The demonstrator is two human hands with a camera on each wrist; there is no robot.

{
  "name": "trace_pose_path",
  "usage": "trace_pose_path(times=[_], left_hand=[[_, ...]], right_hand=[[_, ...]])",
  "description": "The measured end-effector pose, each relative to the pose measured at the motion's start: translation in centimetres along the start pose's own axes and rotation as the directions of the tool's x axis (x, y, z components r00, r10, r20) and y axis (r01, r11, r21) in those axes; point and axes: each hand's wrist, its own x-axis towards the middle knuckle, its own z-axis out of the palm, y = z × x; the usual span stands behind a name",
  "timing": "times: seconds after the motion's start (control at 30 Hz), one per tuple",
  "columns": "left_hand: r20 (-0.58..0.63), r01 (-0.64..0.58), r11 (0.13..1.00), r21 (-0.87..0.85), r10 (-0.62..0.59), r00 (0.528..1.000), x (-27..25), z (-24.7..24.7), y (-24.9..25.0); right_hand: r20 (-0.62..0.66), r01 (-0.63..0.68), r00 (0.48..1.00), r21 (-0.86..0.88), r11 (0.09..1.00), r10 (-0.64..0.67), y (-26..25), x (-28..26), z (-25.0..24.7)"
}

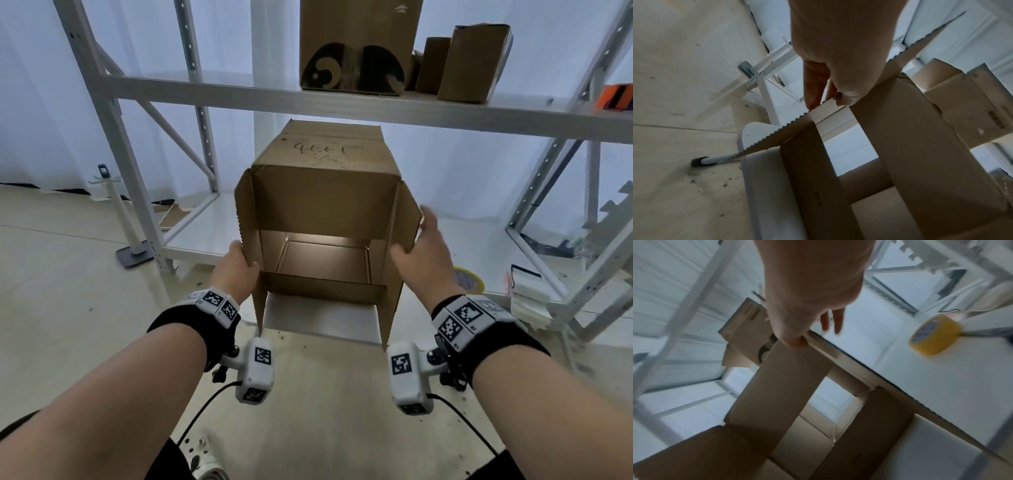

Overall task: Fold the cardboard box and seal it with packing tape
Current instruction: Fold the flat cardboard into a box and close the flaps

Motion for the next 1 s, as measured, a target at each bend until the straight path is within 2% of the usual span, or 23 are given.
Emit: trace_pose_path(times=[0.03, 0.07, 0.1, 0.13, 0.2, 0.23, 0.27, 0.3, 0.33, 0.4, 0.43, 0.53, 0.6, 0.67, 0.83, 0.93, 1.0], left_hand=[[-0.02, -0.011, 0.999, -0.03, 0.01, 1.0, 0.3, -0.2, 0.2], [-0.046, -0.028, 0.998, -0.064, 0.025, 0.999, 0.4, -0.5, 0.5], [-0.071, -0.051, 0.994, -0.093, 0.044, 0.996, 0.5, -0.8, 0.8], [-0.089, -0.077, 0.991, -0.109, 0.068, 0.994, 0.7, -1.1, 1.1], [-0.107, -0.132, 0.985, -0.115, 0.12, 0.987, 0.9, -1.6, 1.2], [-0.099, -0.146, 0.983, -0.111, 0.135, 0.986, 1.0, -1.7, 1.1], [-0.077, -0.147, 0.983, -0.108, 0.139, 0.987, 1.1, -1.8, 0.8], [-0.048, -0.143, 0.984, -0.106, 0.139, 0.989, 1.1, -1.8, 0.4], [-0.019, -0.138, 0.985, -0.101, 0.137, 0.99, 1.1, -1.7, 0.0], [0.034, -0.135, 0.987, -0.09, 0.139, 0.99, 1.0, -1.4, -0.8], [0.062, -0.135, 0.987, -0.089, 0.141, 0.988, 0.9, -1.2, -1.3], [0.124, -0.143, 0.99, -0.01, 0.144, 0.982, 1.1, -0.3, -2.5], [0.154, -0.152, 0.988, -0.022, 0.154, 0.976, 1.7, 0.4, -3.2], [0.178, -0.123, 0.991, -0.055, 0.131, 0.975, 2.7, 1.1, -3.8], [0.168, -0.094, 0.996, 0.002, 0.092, 0.981, 3.9, 1.8, -4.6], [0.172, -0.115, 0.993, 0.003, 0.113, 0.979, 4.4, 1.5, -5.2], [0.167, -0.12, 0.993, 0.009, 0.117, 0.979, 4.9, 0.8, -5.6]], right_hand=[[-0.097, 0.1, 0.99, -0.022, 0.995, -0.101, -0.9, 0.3, -0.2], [-0.171, 0.21, 0.959, -0.116, 0.971, -0.228, -2.0, 0.5, -0.5], [-0.213, 0.316, 0.903, -0.258, 0.913, -0.373, -3.0, 0.9, -0.5], [-0.214, 0.401, 0.829, -0.416, 0.816, -0.516, -3.9, 1.2, -0.2], [-0.117, 0.527, 0.689, -0.596, 0.606, -0.715, -5.7, 1.2, 1.1], [-0.041, 0.586, 0.637, -0.623, 0.518, -0.77, -6.5, 0.7, 2.0], [0.063, 0.643, 0.616, -0.616, 0.455, -0.785, -7.2, 0.2, 2.9], [0.18, 0.686, 0.63, -0.585, 0.434, -0.755, -7.6, -0.5, 3.9], [0.295, 0.7, 0.675, -0.544, 0.462, -0.676, -7.8, -1.0, 4.9], [0.44, 0.63, 0.776, -0.533, 0.565, -0.452, -7.2, -1.2, 7.1], [0.478, 0.585, 0.806, -0.546, 0.6, -0.35, -6.6, -1.1, 8.1], [0.531, 0.474, 0.837, -0.578, 0.664, -0.135, -4.7, -0.4, 10.7], [0.541, 0.448, 0.837, -0.595, 0.667, -0.079, -3.6, 0.0, 11.6], [0.543, 0.468, 0.836, -0.635, 0.615, -0.074, -2.8, 0.5, 12.5], [0.534, 0.565, 0.824, -0.754, 0.336, -0.187, -2.3, 0.9, 14.1], [0.453, 0.553, 0.825, -0.773, 0.312, -0.338, -1.8, 1.3, 14.4], [0.45, 0.565, 0.802, -0.785, 0.254, -0.393, -1.0, 1.4, 14.8]])
